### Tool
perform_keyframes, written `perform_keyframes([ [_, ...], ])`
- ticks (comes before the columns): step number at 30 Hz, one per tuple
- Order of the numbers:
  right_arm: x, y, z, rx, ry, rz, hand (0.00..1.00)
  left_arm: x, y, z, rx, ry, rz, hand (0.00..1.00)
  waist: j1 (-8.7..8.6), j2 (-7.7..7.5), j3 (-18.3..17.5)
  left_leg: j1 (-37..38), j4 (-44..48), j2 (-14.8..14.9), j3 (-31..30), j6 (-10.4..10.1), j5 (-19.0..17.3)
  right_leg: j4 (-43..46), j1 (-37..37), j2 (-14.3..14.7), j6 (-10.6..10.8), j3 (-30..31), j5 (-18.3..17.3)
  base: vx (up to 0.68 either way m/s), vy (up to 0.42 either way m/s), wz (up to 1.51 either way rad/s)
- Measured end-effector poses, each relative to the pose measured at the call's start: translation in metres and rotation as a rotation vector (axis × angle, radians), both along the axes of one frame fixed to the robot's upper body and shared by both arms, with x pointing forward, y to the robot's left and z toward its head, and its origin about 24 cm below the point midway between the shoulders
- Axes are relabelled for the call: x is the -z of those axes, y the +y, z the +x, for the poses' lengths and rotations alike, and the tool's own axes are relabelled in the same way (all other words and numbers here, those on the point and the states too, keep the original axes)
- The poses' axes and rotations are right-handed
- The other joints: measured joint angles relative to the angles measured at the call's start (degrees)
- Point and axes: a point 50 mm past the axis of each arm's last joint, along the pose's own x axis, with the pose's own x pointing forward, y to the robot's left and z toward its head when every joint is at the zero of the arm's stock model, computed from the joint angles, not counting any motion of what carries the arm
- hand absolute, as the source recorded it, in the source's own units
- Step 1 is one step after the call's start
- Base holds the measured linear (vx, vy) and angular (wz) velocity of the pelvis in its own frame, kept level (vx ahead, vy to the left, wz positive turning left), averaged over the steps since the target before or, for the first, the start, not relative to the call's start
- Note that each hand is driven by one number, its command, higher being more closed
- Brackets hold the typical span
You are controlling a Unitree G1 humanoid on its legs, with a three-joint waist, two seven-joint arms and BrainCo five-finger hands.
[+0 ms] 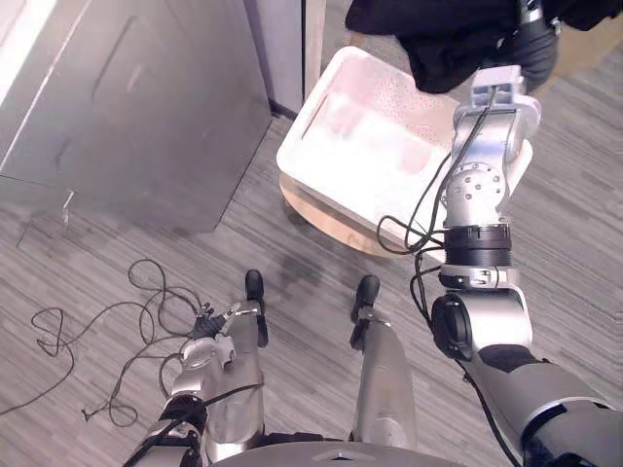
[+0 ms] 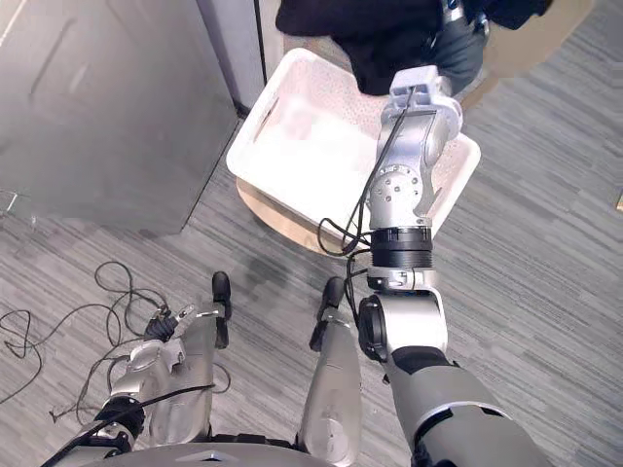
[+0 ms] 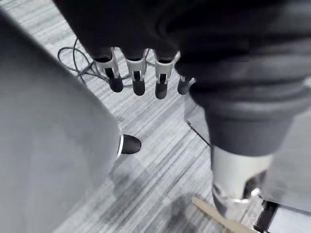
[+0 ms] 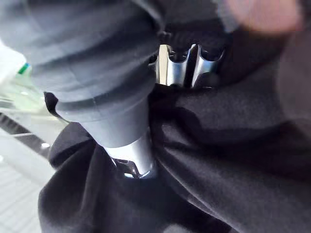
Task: Pick up the laundry basket with both hands and put the clothes into the washing machine.
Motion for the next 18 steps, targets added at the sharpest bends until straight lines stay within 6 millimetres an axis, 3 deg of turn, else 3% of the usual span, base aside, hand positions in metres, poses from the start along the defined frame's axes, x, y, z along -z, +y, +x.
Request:
perform_keyframes([
  [6, 0.004, 0.004, -0.015, -0.015, -0.068, 0.111, 1.0, 0.005, -0.011, -0.006, 0.007, 0.032, -0.031, 0.0, -0.47, 0.04, -0.03, 6.86, -2.32, -0.71, -0.09, -0.44, 0.16, 1.53, 5.42, -0.92, 0.61, -0.39, -1.95, 0.03, -0.029, 0.04],
  [9, 0.03, 0.001, -0.023, -0.005, -0.038, 0.142, 1.0, 0.014, -0.011, -0.02, 0.004, 0.078, -0.038, 0.0, -1.17, 0.06, -1.55, 11.69, -4.26, -1.03, -0.09, -0.67, 0.21, 1.67, 9.68, -1.41, 1.02, -1.14, -3.17, 0.1, -0.025, 0.09],
  [14, 0.091, -0.003, -0.04, 0.017, 0.094, 0.159, 1.0, 0.029, -0.022, -0.05, 0.017, 0.164, -0.075, 0.0, -1.68, 0.19, -9.46, 18.96, -9.11, -1.71, 1.28, -0.75, 0.14, -0.87, 15.25, -1.79, 1.91, -1.57, -4.44, 0.13, 0.006, -0.06],
  [16, 0.112, -0.004, -0.044, 0.026, 0.147, 0.14, 1.0, 0.025, -0.025, -0.05, 0.035, 0.138, -0.086, 0.0, -2.43, 0.31, -11.45, 21.76, -10.64, -1.78, 1.49, -0.75, 0.13, -2.62, 17.97, -1.42, 2.17, -1.64, -4.25, 0.11, 0.011, -0.09],
  [18, 0.139, -0.008, -0.05, 0.042, 0.237, 0.132, 1.0, 0.007, -0.023, -0.036, 0.05, 0.029, -0.075, 0.0, -2.72, 0.42, -14.02, 24.54, -12.57, -1.51, 1.56, -0.89, 0.17, -6.25, 21.19, -0.19, 2.44, -1.38, -3.17, 0.07, 0.012, -0.16],
])
